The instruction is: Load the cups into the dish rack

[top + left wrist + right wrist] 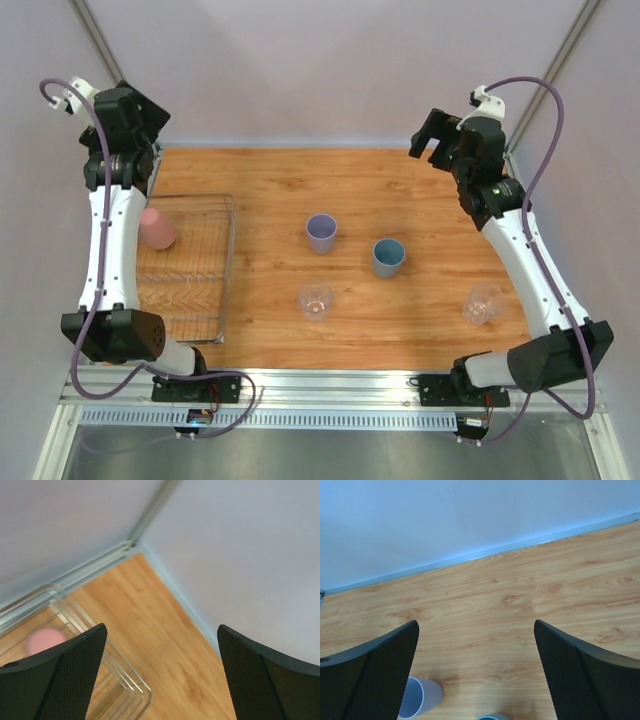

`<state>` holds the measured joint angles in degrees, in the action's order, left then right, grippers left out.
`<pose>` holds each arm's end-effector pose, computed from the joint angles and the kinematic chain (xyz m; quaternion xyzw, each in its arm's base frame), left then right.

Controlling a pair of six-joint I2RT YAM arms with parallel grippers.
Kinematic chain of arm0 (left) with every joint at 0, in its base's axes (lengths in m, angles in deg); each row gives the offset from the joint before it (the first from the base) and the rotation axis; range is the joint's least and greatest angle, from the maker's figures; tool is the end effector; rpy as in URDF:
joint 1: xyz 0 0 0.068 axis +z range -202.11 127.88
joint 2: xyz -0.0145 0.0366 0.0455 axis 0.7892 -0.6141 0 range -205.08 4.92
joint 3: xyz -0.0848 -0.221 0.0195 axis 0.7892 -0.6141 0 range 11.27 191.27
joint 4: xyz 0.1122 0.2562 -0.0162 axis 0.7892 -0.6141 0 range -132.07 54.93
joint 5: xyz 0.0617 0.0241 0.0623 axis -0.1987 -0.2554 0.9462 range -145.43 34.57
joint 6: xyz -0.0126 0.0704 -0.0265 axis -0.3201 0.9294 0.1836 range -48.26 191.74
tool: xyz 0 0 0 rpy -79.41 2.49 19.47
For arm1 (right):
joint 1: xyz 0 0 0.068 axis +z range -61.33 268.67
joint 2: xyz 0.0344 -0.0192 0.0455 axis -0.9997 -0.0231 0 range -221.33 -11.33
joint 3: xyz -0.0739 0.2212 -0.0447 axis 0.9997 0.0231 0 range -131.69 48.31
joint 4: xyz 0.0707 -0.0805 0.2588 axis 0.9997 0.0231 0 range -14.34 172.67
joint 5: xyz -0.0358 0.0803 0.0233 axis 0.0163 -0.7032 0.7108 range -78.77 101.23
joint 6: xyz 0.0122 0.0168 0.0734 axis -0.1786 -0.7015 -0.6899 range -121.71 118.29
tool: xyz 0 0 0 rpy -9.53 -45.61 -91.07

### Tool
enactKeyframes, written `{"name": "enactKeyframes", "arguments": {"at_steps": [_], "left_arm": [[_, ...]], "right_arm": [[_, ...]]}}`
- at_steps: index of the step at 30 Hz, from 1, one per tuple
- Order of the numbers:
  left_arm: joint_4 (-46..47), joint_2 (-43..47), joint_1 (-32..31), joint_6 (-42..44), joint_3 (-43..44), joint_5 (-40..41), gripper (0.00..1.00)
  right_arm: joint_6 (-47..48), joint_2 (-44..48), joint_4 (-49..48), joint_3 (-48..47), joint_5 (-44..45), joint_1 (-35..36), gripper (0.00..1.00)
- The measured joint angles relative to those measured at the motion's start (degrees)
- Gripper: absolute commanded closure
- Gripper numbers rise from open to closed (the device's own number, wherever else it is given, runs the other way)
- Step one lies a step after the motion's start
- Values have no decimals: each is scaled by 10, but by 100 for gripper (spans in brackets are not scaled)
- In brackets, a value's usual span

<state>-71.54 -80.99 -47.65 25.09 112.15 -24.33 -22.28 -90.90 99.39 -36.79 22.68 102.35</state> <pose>0.3608 0.0616 0.4192 -0.4796 0.6534 0.0116 0.5856 0.3597 0.0744 0.3792 0.1069 0.8010 0.0946 0.5814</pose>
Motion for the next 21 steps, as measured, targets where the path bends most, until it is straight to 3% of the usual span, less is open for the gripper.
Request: {"name": "enactKeyframes", "arguments": {"at_steps": [6, 10, 16, 21], "left_arm": [[59, 44, -23, 155, 0, -281, 0], [50, 82, -108, 249, -29, -400, 0], [30, 127, -203, 311, -114, -474, 1], [3, 130, -247, 331, -162, -477, 2]], "right_arm": [[-22, 53, 26, 9, -28, 0, 0], [-30, 84, 77, 9, -41, 0, 0], [-32, 96, 155, 35, -58, 0, 0], [-38, 87, 207, 102, -66, 0, 8]]}}
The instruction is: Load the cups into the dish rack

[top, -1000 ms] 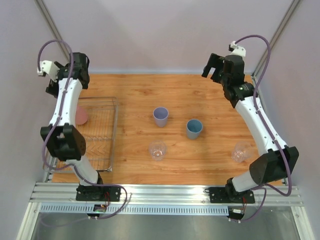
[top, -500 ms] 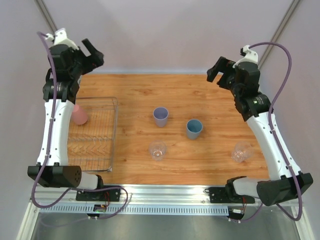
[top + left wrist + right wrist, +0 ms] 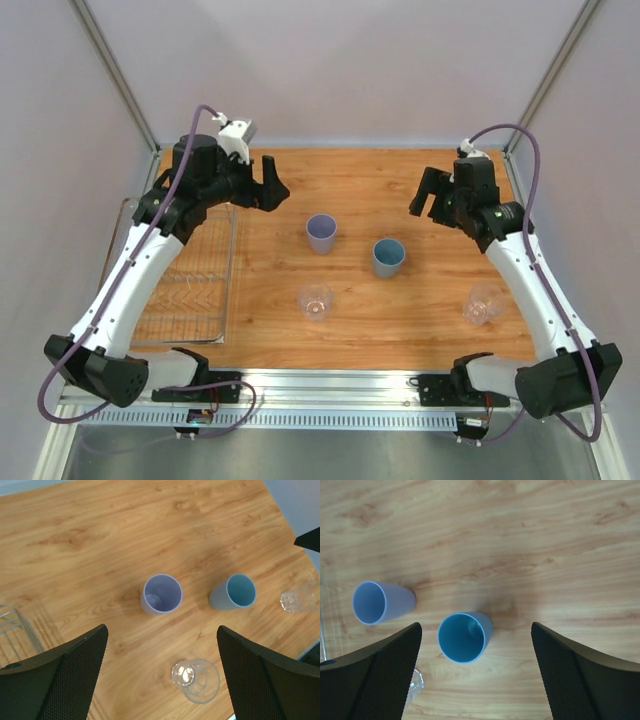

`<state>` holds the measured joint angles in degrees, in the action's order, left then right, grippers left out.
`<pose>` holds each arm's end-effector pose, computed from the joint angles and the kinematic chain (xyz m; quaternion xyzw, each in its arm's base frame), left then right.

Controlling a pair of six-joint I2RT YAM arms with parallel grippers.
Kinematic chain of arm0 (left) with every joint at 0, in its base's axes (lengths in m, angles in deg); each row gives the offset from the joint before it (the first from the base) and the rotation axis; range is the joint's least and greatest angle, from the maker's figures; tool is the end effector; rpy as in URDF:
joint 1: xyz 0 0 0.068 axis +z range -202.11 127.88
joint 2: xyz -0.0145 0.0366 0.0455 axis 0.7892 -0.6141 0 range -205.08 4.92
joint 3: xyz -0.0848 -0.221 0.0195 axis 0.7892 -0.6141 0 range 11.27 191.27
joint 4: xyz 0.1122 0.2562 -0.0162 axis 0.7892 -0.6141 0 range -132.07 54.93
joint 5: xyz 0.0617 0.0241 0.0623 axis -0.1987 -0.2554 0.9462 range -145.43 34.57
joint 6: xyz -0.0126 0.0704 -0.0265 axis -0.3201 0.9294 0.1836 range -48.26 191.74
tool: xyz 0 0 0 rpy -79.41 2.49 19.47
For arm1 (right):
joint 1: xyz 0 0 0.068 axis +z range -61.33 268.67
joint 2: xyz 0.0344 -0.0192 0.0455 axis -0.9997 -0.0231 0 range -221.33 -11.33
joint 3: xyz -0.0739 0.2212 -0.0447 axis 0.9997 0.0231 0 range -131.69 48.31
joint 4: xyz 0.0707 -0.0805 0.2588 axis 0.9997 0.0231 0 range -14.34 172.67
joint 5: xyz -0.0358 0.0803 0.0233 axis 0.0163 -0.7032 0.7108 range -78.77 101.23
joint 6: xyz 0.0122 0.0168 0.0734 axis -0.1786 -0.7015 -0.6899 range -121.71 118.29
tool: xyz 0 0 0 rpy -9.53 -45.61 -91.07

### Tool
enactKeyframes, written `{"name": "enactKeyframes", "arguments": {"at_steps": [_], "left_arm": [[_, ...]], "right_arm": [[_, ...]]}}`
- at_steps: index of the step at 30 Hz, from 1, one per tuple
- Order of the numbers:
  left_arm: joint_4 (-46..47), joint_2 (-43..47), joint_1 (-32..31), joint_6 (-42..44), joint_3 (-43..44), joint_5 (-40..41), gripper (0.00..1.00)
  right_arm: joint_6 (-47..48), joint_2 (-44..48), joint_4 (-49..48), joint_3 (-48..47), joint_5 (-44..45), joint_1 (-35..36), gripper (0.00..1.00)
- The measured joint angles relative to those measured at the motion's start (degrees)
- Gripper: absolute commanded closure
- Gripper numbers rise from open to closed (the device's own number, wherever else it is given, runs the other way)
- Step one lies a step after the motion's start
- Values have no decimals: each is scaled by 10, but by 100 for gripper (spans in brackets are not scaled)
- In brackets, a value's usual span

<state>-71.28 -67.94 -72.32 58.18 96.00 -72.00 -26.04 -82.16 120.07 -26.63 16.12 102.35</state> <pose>0.2974 -0.1291 0.3879 0.1262 0.8256 -0.2717 0.4782 0.3031 0.0682 0.3174 0.1020 0.9010 0.1002 0.4096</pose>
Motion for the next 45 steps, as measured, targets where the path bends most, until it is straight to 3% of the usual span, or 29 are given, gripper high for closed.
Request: {"name": "enactKeyframes", "arguments": {"at_steps": [4, 11, 15, 21, 25, 28, 30, 38, 45], "left_arm": [[-18, 3, -21, 5, -19, 19, 2], [-17, 27, -21, -1, -89, 47, 2], [-16, 41, -21, -6, -104, 62, 2], [-13, 59, -21, -7, -113, 79, 2], [-13, 60, -21, -7, -113, 86, 2], [-13, 60, -21, -7, -113, 85, 2], [-14, 60, -21, -7, -113, 85, 2], [-28, 60, -21, -49, -81, 77, 1], [28, 57, -21, -250, -12, 62, 0]], "right_arm": [[-4, -9, 21, 37, -5, 6, 23], [-12, -61, 21, 92, -8, 35, 34], [-13, -117, 18, 93, -5, 48, 37], [-9, -149, 12, 93, 6, 58, 50], [-9, -160, -5, 108, 11, 58, 72], [-10, -165, -10, 118, 10, 59, 79], [-9, -167, -14, 118, 10, 62, 99], [-17, -152, -7, 75, 17, 72, 99], [-51, -16, -91, -6, -10, 71, 99]]}}
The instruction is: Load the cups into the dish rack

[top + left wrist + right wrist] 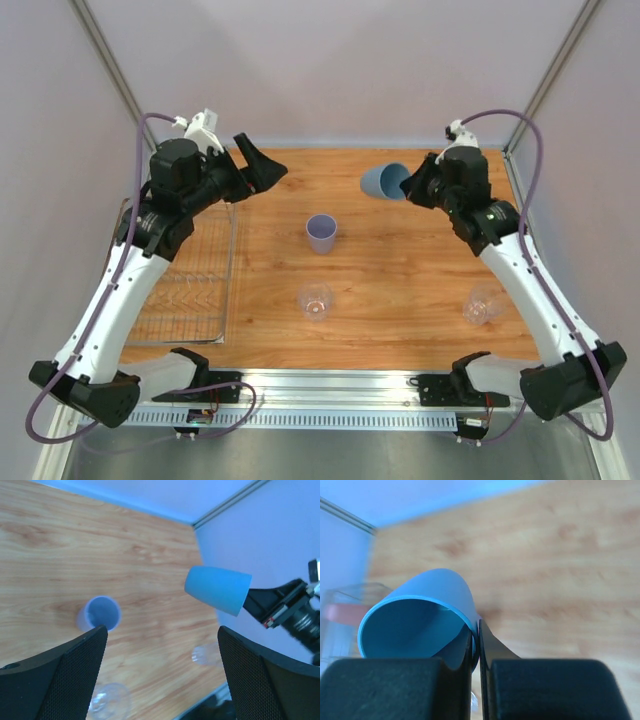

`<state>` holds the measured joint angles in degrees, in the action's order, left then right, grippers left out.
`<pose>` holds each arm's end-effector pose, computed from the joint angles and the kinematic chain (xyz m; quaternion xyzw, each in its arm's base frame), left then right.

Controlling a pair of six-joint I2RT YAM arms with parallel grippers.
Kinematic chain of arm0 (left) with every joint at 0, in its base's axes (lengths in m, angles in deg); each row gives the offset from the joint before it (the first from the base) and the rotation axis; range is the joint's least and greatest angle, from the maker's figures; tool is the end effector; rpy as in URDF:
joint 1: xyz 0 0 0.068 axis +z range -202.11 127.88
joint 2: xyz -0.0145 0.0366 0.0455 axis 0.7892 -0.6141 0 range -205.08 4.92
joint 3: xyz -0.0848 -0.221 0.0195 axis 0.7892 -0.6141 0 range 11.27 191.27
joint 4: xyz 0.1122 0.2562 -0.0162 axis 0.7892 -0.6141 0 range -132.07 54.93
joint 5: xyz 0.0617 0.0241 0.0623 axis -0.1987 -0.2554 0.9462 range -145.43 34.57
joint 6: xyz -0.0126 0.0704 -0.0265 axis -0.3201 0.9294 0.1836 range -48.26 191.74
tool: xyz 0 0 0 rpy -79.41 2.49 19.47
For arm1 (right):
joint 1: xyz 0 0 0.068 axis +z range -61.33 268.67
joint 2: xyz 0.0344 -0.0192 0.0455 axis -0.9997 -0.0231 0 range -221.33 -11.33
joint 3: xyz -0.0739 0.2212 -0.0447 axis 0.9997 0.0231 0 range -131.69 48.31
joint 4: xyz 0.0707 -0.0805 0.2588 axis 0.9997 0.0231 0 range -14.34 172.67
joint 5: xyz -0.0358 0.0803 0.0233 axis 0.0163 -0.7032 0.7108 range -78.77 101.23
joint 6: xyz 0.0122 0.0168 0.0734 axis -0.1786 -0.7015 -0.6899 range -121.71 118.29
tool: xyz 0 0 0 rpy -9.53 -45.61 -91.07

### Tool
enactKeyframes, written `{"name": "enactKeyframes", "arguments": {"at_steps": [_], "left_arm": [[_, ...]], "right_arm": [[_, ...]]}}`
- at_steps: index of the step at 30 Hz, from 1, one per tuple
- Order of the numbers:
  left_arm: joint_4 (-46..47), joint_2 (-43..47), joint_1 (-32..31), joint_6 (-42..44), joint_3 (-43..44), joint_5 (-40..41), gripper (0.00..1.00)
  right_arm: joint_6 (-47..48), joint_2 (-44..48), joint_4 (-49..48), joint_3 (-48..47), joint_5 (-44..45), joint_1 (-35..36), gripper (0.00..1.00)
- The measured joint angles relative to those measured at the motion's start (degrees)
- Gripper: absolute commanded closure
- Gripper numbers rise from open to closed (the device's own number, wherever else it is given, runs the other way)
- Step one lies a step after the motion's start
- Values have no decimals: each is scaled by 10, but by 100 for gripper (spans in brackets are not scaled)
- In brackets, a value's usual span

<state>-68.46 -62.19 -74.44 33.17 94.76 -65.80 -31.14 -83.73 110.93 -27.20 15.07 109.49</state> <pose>0.2733 -0.1248 0.4150 -0.0599 0.8002 -0.3628 0.4738 0.3096 0.1131 0.3306 0.0819 0.8711 0.1787 0.4501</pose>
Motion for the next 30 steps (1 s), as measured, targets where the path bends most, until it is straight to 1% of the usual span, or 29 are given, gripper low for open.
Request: {"name": "enactKeyframes", "arguments": {"at_steps": [2, 3, 7, 8, 10, 13, 18, 21, 26, 30], "left_arm": [[37, 3, 0, -85, 0, -1, 0], [53, 3, 0, -114, 0, -1, 0], [114, -14, 0, -255, 7, -5, 1], [135, -26, 0, -301, 10, -11, 1], [168, -49, -3, -366, 13, -18, 2], [207, -91, -18, -449, 13, -24, 2], [230, -135, -54, -529, 17, -8, 2], [250, -146, -57, -562, 31, 4, 3], [268, -171, -64, -573, 91, 25, 3], [270, -181, -75, -579, 110, 33, 4]], "right_arm": [[-9, 24, -60, -18, -21, 0, 100], [-13, 33, -90, -22, -30, 0, 99], [-28, 42, -201, -21, -63, 6, 99], [-30, 39, -230, -18, -70, 10, 99], [-32, 36, -272, -13, -78, 21, 99], [-32, 27, -318, -13, -87, 37, 99], [-27, 14, -356, -13, -84, 62, 100], [-23, 12, -363, -13, -80, 70, 99], [-19, 12, -374, -13, -76, 86, 99], [-17, 13, -397, -13, -69, 87, 99]]}}
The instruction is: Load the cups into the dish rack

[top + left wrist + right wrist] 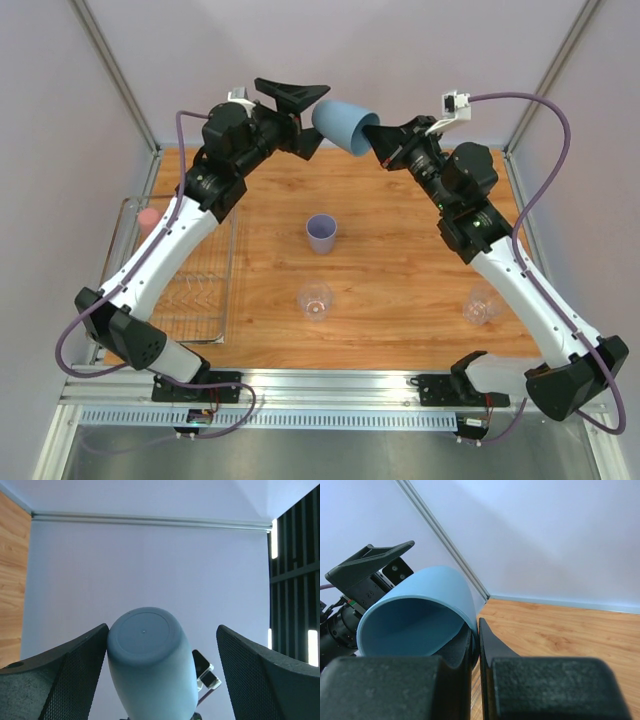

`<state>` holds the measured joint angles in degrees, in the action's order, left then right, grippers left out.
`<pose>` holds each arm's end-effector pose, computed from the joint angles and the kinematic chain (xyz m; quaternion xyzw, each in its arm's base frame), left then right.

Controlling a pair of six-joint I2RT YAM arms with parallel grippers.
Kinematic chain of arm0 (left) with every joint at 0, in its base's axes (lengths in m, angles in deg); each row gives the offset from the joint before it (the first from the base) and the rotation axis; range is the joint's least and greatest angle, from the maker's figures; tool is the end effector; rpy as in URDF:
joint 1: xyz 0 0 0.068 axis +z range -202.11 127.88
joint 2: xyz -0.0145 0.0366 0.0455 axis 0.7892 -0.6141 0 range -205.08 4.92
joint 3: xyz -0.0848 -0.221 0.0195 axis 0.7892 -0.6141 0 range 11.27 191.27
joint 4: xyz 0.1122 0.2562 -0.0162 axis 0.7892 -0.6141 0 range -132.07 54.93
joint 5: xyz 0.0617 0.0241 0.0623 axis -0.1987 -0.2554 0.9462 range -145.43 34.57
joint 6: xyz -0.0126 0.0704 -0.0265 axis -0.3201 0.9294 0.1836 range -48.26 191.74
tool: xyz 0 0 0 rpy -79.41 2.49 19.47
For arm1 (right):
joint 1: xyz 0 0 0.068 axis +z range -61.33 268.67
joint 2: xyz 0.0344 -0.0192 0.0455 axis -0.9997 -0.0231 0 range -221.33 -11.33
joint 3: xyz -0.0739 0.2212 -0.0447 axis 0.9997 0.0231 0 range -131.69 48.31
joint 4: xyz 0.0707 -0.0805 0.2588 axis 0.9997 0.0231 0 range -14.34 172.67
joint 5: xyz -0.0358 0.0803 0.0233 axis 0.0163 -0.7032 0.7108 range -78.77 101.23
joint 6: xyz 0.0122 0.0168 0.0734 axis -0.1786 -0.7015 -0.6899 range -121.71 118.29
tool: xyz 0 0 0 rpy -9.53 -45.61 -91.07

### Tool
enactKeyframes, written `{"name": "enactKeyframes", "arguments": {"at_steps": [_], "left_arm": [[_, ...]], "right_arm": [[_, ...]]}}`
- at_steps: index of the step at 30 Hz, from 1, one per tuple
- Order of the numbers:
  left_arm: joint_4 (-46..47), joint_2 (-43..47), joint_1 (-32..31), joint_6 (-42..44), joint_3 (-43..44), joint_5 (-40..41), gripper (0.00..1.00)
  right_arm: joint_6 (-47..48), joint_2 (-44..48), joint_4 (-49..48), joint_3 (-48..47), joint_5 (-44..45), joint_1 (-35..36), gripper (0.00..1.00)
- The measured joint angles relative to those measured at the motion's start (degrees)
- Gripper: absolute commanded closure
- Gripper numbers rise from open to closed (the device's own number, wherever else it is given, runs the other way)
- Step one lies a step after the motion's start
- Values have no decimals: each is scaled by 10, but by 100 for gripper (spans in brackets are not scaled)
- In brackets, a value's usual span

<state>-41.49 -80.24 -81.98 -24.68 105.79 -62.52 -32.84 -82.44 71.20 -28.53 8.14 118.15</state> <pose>0.3345 -0.2013 0.4494 -0.3397 0.5993 -0.6648 0.2889 0.2945 0.1705 0.4391 -0.0114 0.6415 0.4019 0.6533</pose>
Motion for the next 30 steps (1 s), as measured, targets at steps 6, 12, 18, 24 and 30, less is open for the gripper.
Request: {"name": "enactKeyframes", "arguments": {"at_steps": [6, 12, 18, 24, 30], "left_arm": [[0, -13, -26, -13, 0, -1, 9], [-2, -15, -32, -12, 0, 5, 12], [-2, -15, -39, -10, 0, 24, 12], [-1, -22, -40, -10, 0, 28, 12], [0, -28, -42, -10, 0, 28, 13]], "right_arm": [[15, -5, -1, -1, 2, 3, 99], [21, -10, -4, -1, 7, 4, 99], [32, -13, -8, -1, 13, 7, 99], [45, -25, -9, -6, 18, 11, 99], [54, -31, -9, -8, 20, 12, 100]]}}
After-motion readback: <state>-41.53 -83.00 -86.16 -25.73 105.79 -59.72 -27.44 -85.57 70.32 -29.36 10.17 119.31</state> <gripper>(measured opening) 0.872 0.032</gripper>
